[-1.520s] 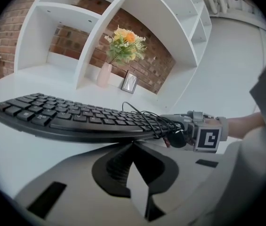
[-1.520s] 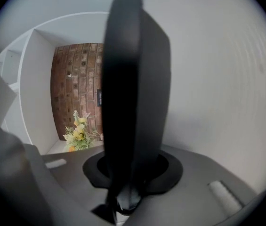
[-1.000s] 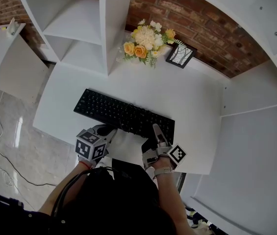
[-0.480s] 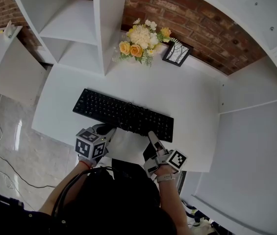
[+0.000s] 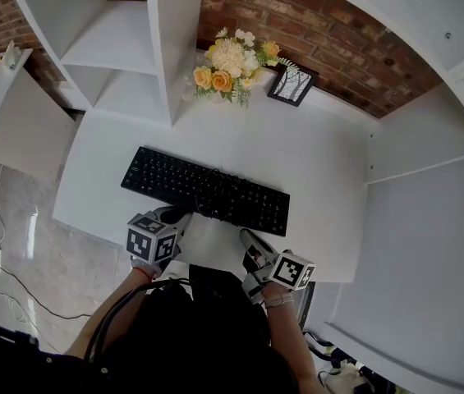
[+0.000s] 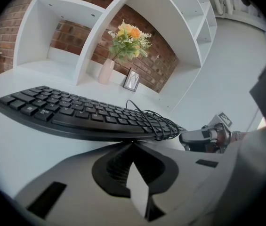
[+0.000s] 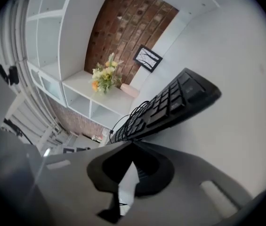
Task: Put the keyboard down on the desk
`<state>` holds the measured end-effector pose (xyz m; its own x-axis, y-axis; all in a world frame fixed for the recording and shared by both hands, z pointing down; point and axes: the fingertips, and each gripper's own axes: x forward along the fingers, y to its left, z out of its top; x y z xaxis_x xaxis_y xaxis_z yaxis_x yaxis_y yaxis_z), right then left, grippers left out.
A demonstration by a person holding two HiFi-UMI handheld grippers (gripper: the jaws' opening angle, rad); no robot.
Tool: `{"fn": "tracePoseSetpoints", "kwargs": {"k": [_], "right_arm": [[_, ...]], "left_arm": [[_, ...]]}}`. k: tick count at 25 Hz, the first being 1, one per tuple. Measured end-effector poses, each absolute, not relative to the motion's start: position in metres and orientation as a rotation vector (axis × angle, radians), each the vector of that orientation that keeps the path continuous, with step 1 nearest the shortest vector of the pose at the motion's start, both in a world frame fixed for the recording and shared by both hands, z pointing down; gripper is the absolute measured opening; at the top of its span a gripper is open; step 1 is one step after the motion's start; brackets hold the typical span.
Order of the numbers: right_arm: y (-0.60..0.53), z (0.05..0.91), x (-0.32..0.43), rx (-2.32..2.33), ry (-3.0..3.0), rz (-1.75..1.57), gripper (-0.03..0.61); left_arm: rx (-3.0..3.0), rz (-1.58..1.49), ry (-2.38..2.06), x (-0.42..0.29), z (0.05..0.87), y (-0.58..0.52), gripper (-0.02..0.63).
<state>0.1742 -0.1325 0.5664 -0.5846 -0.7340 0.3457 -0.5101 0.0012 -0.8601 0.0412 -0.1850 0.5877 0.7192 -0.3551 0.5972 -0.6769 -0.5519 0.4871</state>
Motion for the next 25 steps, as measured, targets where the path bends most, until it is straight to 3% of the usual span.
{"fn": "tracePoseSetpoints", "kwargs": {"k": [8, 25], "right_arm": [[-0.13, 0.593, 0.165, -1.74, 2.621, -1.473, 0.002], [-0.129, 0.608, 0.177, -1.87, 2.446, -1.565, 0.002]], "left_arm": [[2.185, 0.612, -0.777, 0.041, 0.592, -0.184, -0.008], [2.19, 0.754, -0.78, 0.039, 0.601, -0.174, -0.008]]}}
